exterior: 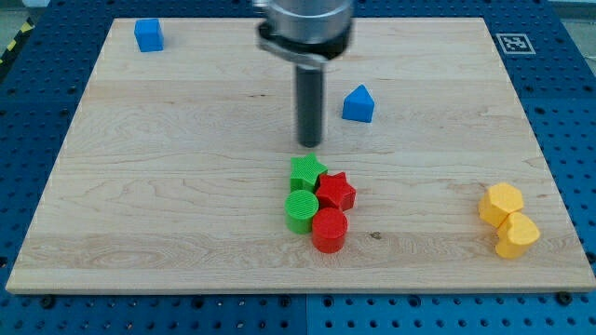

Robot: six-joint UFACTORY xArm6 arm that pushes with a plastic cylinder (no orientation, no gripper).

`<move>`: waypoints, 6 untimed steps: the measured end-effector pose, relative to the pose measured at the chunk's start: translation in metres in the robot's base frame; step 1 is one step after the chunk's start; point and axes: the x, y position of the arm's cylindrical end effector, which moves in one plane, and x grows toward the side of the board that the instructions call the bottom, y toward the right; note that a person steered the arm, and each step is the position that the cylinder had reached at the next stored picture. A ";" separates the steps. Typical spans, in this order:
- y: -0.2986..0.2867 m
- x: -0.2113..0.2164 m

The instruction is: Move the blue triangle to the vertical top of the green star

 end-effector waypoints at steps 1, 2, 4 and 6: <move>0.055 0.014; 0.078 0.011; 0.057 -0.042; 0.018 -0.093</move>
